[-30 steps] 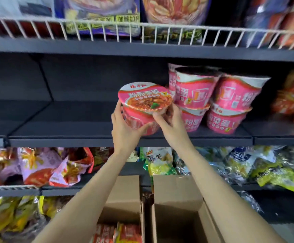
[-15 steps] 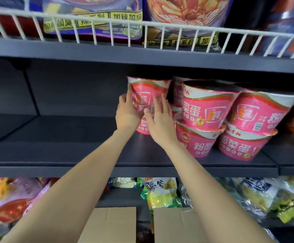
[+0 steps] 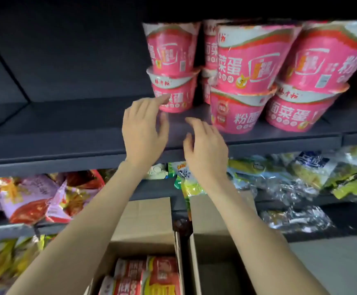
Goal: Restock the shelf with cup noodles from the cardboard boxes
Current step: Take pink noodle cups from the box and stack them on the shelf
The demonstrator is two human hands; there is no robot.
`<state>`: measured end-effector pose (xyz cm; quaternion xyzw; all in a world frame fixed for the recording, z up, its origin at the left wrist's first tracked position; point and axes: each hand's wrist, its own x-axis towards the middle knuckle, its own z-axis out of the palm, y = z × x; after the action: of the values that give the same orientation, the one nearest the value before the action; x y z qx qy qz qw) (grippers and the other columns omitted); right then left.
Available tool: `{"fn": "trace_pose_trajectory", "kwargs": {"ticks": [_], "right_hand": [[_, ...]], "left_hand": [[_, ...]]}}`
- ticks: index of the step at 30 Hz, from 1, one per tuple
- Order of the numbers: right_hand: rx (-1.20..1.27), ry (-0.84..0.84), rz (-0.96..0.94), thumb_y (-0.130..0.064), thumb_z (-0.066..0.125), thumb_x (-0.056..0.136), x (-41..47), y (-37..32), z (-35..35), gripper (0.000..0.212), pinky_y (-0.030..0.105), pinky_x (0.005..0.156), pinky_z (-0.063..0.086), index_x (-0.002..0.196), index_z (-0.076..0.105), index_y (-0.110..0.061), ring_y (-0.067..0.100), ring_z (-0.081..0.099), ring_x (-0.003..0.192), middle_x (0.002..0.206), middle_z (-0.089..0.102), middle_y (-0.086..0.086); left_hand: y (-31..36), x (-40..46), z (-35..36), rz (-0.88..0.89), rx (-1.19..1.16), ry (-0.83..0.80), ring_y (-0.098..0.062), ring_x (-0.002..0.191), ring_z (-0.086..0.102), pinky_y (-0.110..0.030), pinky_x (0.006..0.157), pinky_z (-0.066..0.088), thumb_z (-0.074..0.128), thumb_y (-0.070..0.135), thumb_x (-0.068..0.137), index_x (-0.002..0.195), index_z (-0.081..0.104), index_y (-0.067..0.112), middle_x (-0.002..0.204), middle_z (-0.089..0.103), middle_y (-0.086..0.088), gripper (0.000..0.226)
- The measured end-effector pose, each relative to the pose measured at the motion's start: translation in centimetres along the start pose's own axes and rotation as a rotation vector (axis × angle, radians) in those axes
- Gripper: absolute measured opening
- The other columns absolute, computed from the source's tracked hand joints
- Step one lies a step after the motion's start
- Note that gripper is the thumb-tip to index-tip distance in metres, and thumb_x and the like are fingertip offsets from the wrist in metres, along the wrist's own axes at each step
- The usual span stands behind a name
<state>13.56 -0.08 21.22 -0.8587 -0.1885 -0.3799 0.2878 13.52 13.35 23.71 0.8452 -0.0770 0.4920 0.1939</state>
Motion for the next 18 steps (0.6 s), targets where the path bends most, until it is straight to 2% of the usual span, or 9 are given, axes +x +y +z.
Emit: {"fn": "trace_pose_trajectory", "kwargs": {"ticks": [2, 4, 7, 9, 11, 12, 14, 16, 18], "right_hand": [[-0.016, -0.021, -0.04, -0.013, 0.047, 0.087, -5.4, 1.3, -1.7, 0.029, 0.033, 0.066, 0.051, 0.111, 0.064, -0.01, 0.022, 0.064, 0.081, 0.091, 0.07, 0.002], [-0.069, -0.111, -0.102, -0.01, 0.047, 0.088, -10.6, 3.4, -3.3, 0.027, 0.033, 0.067, 0.052, 0.107, 0.066, -0.01, 0.021, 0.066, 0.08, 0.087, 0.071, 0.002], [-0.117, -0.338, -0.142, -0.007, 0.053, 0.083, -18.0, 7.4, -5.1, 0.024, 0.035, 0.066, 0.051, 0.102, 0.067, -0.011, 0.023, 0.067, 0.077, 0.084, 0.07, 0.004], [-0.131, -0.568, -0.134, -0.007, 0.059, 0.08, -22.8, 10.3, -5.4, 0.023, 0.033, 0.061, 0.053, 0.102, 0.067, -0.012, 0.024, 0.067, 0.078, 0.086, 0.071, 0.004], [-0.107, -0.819, -0.109, -0.007, 0.061, 0.081, -26.6, 12.7, -5.1, 0.025, 0.034, 0.061, 0.056, 0.105, 0.067, -0.014, 0.025, 0.068, 0.084, 0.092, 0.071, 0.004], [-0.109, -0.94, -0.097, -0.009, 0.059, 0.084, -28.2, 13.5, -4.8, 0.026, 0.036, 0.064, 0.056, 0.109, 0.065, -0.015, 0.024, 0.066, 0.089, 0.096, 0.07, 0.004], [-0.13, -1.169, -0.093, -0.015, 0.052, 0.092, -30.8, 14.8, -3.5, 0.033, 0.039, 0.081, 0.052, 0.125, 0.056, -0.016, 0.024, 0.058, 0.11, 0.116, 0.063, 0.004], [-0.139, -1.38, -0.099, -0.014, 0.048, 0.094, -33.4, 15.8, -1.5, 0.044, 0.04, 0.097, 0.042, 0.138, 0.044, -0.014, 0.027, 0.046, 0.126, 0.134, 0.052, 0.008], [-0.168, -1.536, -0.102, -0.011, 0.047, 0.094, -35.7, 16.5, 0.8, 0.053, 0.04, 0.103, 0.037, 0.145, 0.035, -0.016, 0.031, 0.038, 0.132, 0.144, 0.041, 0.013]], "left_hand": [[1.9, -4.7, -1.6, 0.132, 0.025, 0.024, -0.019, 0.095, 0.055, -0.031, 0.081, 0.038, 0.053, 0.012, 0.087, 0.11, 0.066, 0.013, 0.097, 0.068, 0.002, 0.027], [3.5, -9.6, -2.5, 0.152, -0.039, -0.04, -0.018, 0.089, 0.055, -0.031, 0.077, 0.037, 0.054, 0.014, 0.088, 0.105, 0.068, 0.012, 0.09, 0.069, 0.002, 0.022], [5.9, -17.0, -2.9, 0.019, -0.147, -0.295, -0.021, 0.086, 0.061, -0.035, 0.074, 0.043, 0.054, 0.019, 0.089, 0.101, 0.07, 0.014, 0.085, 0.069, 0.002, 0.021], [7.2, -21.7, -2.5, -0.125, -0.181, -0.493, -0.023, 0.086, 0.063, -0.036, 0.075, 0.046, 0.054, 0.023, 0.085, 0.099, 0.07, 0.017, 0.084, 0.069, 0.004, 0.022], [7.9, -25.8, -1.5, -0.26, -0.153, -0.713, -0.024, 0.093, 0.062, -0.038, 0.081, 0.048, 0.055, 0.03, 0.084, 0.105, 0.067, 0.02, 0.093, 0.07, 0.004, 0.026], [8.1, -27.6, -0.8, -0.31, -0.111, -0.825, -0.024, 0.103, 0.059, -0.04, 0.088, 0.047, 0.057, 0.033, 0.085, 0.113, 0.064, 0.021, 0.104, 0.068, 0.003, 0.031], [8.0, -30.7, 0.4, -0.35, 0.0, -0.978, -0.027, 0.121, 0.049, -0.042, 0.101, 0.038, 0.06, 0.04, 0.087, 0.13, 0.054, 0.022, 0.126, 0.058, -0.002, 0.047], [7.6, -32.8, 1.4, -0.355, 0.076, -1.018, -0.027, 0.127, 0.042, -0.042, 0.108, 0.03, 0.061, 0.044, 0.087, 0.137, 0.047, 0.019, 0.135, 0.052, -0.004, 0.058], [7.1, -34.2, 2.1, -0.393, 0.1, -1.03, -0.028, 0.131, 0.04, -0.042, 0.112, 0.023, 0.062, 0.044, 0.086, 0.139, 0.045, 0.016, 0.137, 0.05, -0.007, 0.063]]}}
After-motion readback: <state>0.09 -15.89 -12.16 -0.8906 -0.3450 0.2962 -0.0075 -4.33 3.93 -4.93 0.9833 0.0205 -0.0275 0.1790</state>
